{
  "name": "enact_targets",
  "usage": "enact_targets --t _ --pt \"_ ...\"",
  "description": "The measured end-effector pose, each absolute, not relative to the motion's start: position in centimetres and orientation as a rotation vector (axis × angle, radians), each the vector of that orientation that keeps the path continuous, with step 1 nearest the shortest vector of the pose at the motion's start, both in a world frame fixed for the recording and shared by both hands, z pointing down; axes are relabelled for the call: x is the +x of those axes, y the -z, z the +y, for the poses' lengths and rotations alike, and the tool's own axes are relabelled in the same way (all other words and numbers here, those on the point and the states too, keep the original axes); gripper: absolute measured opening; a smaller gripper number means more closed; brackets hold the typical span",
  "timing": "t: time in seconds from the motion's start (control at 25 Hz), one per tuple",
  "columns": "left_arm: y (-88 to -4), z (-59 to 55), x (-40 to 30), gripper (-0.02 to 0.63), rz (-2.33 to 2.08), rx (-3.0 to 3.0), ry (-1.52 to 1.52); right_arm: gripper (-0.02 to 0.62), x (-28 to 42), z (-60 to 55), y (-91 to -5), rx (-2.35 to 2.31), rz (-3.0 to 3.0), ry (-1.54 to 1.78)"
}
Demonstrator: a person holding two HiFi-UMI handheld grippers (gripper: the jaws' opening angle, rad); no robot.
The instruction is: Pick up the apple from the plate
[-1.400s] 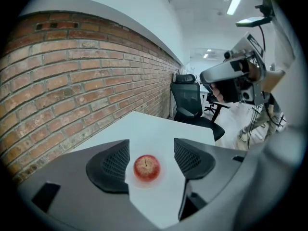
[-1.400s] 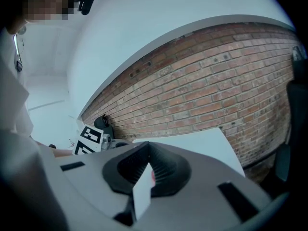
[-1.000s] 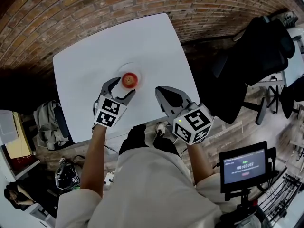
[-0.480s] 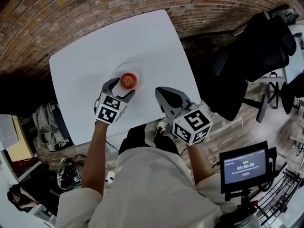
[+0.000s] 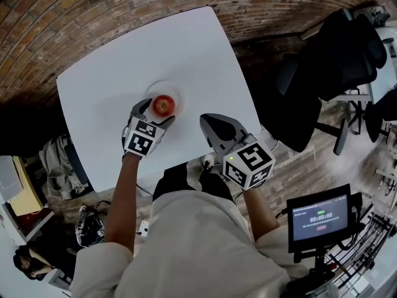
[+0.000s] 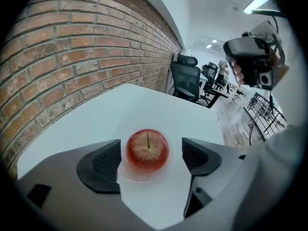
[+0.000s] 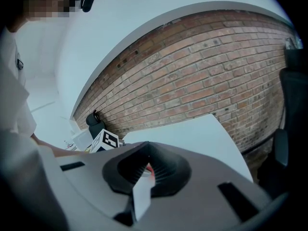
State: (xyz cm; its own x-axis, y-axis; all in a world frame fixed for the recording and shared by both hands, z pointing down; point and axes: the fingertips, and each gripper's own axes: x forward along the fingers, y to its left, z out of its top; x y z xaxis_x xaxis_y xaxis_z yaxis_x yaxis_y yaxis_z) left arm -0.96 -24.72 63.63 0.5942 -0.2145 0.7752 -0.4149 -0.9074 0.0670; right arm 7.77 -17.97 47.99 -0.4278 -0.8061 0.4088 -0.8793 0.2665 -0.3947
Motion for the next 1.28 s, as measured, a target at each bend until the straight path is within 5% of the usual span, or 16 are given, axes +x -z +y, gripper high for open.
enact_targets --t 1.28 --pt "-68.0 -25.6 -0.7 0.402 -0.510 2.575 -1.321 0.002 8.9 -18.4 -49.8 1.606 -2.346 -0.921"
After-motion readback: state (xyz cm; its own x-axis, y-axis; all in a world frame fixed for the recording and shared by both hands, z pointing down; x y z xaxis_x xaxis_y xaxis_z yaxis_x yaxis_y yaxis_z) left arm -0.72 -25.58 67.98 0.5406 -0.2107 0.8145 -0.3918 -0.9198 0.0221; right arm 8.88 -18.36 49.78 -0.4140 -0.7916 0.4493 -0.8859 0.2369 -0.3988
